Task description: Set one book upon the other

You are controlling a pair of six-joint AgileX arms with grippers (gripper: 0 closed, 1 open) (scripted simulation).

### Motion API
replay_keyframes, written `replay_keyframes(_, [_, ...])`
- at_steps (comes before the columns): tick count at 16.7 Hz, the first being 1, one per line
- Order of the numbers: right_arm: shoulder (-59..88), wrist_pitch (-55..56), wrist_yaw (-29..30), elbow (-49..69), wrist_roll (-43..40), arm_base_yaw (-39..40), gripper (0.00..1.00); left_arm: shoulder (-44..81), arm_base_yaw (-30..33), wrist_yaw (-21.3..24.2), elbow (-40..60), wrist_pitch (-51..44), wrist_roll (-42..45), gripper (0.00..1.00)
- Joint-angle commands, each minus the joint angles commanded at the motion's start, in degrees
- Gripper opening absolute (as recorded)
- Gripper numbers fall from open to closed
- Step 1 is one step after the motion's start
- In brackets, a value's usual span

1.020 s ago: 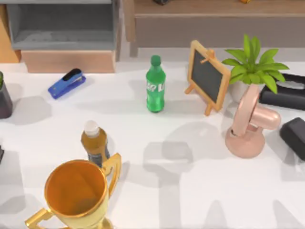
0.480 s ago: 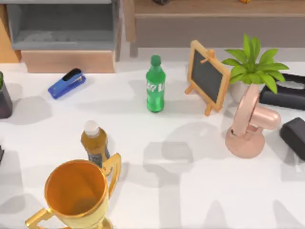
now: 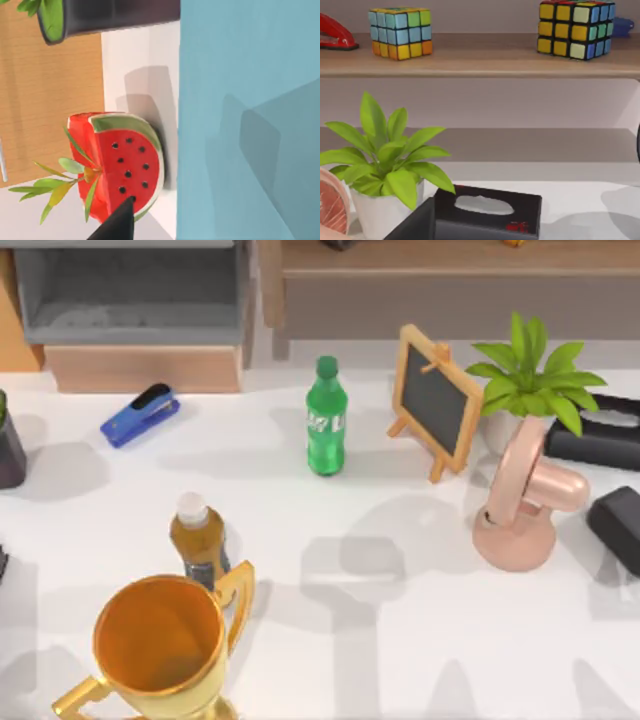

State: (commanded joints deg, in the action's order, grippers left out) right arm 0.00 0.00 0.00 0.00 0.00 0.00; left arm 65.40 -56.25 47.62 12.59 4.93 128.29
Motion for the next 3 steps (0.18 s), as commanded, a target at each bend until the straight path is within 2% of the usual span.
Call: replay_keyframes(3, [0.00, 0.00, 0.00, 0.00, 0.00, 0.00, 1.00, 0.00, 0.00, 0.00, 0.00, 0.00, 0.00, 1.00])
